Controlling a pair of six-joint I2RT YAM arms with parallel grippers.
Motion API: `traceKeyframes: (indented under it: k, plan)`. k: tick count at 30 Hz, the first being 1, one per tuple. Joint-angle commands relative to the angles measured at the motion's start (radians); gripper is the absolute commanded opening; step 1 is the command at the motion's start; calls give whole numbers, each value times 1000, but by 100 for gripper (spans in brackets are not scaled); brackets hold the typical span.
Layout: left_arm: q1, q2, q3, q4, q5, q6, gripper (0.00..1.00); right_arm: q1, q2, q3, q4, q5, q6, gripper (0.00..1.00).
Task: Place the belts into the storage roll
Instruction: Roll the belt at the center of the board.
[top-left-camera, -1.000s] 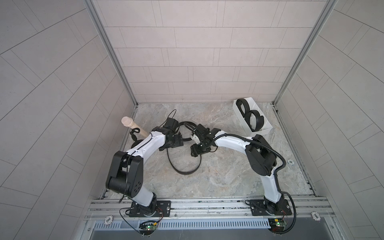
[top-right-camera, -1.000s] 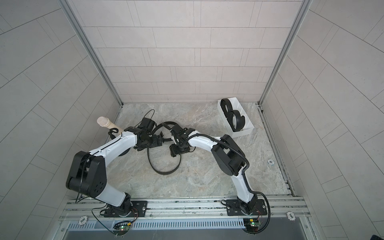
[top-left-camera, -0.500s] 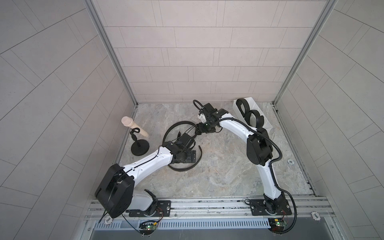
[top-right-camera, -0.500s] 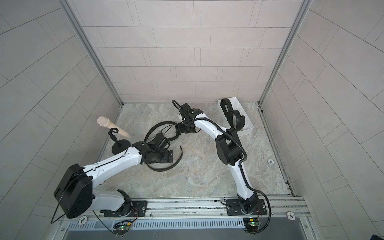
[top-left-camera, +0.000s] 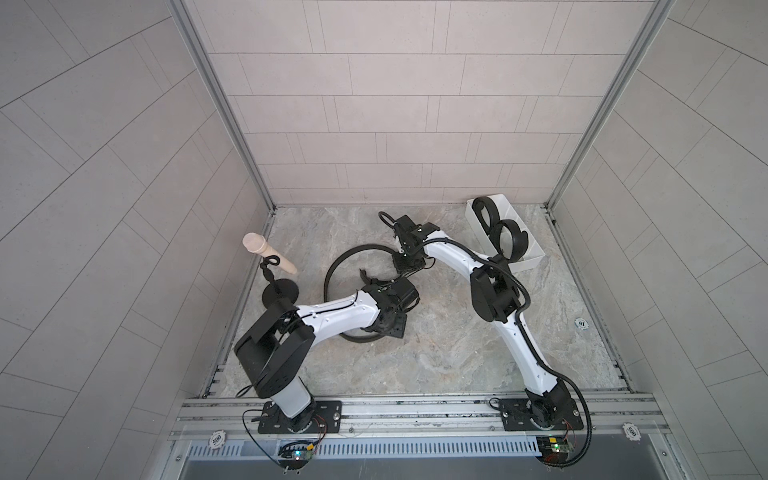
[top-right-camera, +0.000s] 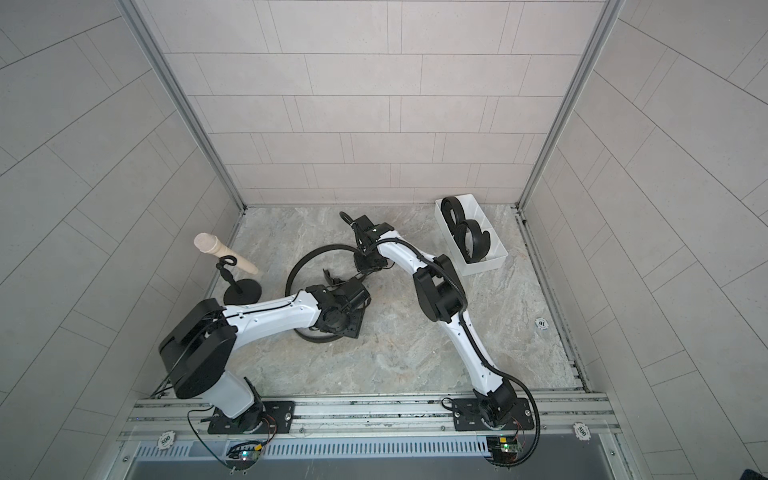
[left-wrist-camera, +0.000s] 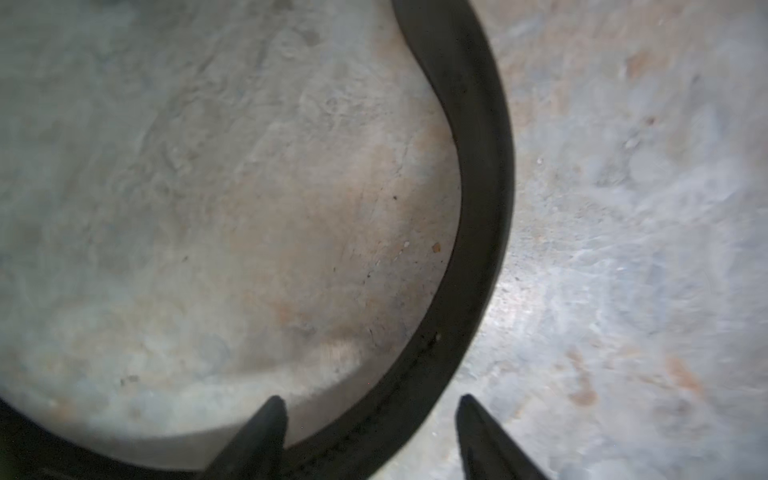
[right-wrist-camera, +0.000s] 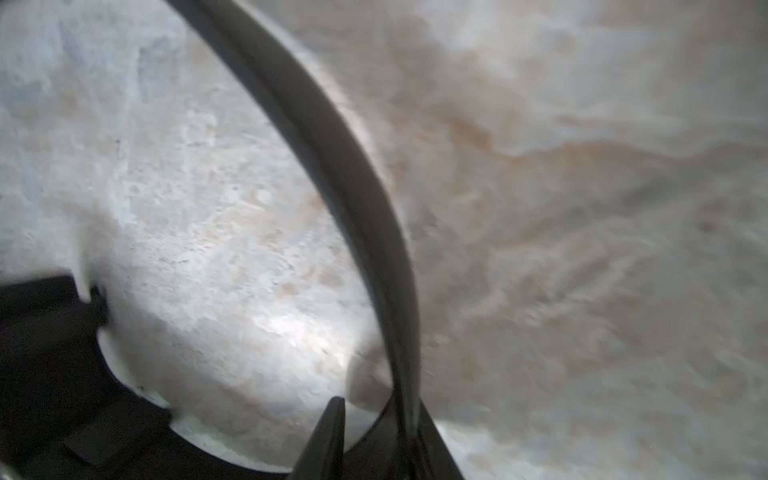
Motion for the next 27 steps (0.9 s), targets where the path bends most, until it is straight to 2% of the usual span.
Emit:
traceKeyframes:
  k: [1,3,4,8,13,18,23,27]
  plan:
    - [22,14,16,-30,-80,11,36,-74,-122,-200,-55,110,-38,25]
    - [65,3,1,-20,-82,8,18,-99,-203,-332,-32,130,-55,25]
    - [89,-5,-10,-13,-82,8,12,-112,-241,-400,-21,134,-62,24]
    - [187,-8,0,22,-68,35,4,-126,-382,-621,31,118,-73,22]
    - [265,95,158,17,-61,92,0,-91,-517,-870,93,92,-43,20]
    - [299,243,382,-1,-41,137,0,-58,-640,-1034,137,84,-5,19]
    - [279,405,634,-14,52,131,0,49,-663,-1042,190,12,74,19]
    - [248,518,790,-18,120,109,0,158,-626,-1009,313,-79,186,20]
